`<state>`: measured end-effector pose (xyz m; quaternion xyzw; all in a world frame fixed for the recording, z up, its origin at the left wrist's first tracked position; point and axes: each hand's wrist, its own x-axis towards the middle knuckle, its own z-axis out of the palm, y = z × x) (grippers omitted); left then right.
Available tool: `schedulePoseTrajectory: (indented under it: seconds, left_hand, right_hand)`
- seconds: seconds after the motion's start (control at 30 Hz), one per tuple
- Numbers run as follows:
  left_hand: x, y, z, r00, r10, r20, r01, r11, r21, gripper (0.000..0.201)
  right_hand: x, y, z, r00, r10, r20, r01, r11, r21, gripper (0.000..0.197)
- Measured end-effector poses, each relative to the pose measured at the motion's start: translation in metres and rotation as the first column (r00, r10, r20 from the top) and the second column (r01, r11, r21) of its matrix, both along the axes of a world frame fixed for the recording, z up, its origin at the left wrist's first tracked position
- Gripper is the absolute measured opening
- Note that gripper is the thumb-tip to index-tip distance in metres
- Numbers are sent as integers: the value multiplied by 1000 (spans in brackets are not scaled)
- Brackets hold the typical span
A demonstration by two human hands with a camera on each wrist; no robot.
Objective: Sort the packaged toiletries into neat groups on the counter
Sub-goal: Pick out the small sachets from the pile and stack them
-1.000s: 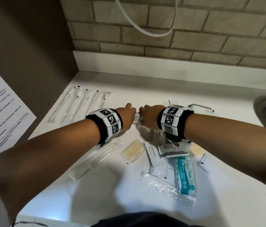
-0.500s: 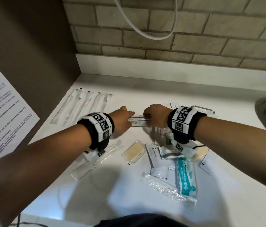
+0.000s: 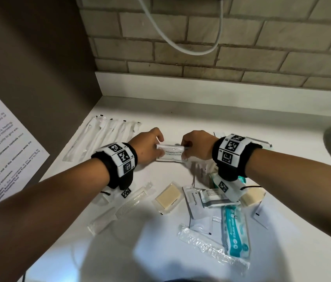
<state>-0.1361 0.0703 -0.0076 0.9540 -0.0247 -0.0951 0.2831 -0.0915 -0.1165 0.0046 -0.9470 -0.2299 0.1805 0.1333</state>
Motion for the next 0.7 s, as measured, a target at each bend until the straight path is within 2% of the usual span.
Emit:
schedulePoseTrajectory:
  seconds: [0.07,0.17,0.3,0.4,0.5,0.6,0.63,0.7]
  left_hand:
    - [11,4,3,999,36,-10,-36,997,-63,36]
    - [30,9,9,995,87,-46,-92,987,-131,40]
    - [63,14,8,982,177,-73,-186,972,-143,51]
    - [85,15,2,965,255,-63,-261,958,-115,55]
    - [101,14,-3,952,300,-59,-303,950,-71,55]
    - [110,12,-10,950,303,-74,-307,951,-38,53]
    - [113,11,-11,949,303,-81,-306,951,-28,52]
    - [115,10,-14,946,313,-86,-316,949,-22,51]
  right_hand:
    - [11,2,4,997,-42,-59,44,999,28,18]
    - [32,5,6,969,-131,-211,166,973,160,15]
    - [59,12,6,914,-237,-328,329,908,260,15]
    - [77,17,1,893,-288,-347,387,885,260,19]
    - [90,21,-3,879,-321,-353,413,882,226,13]
    - [98,23,-11,871,-331,-362,415,892,181,30]
    - [99,24,-13,869,-332,-368,415,893,175,29]
    - [100,26,-17,866,-341,-365,422,891,170,14]
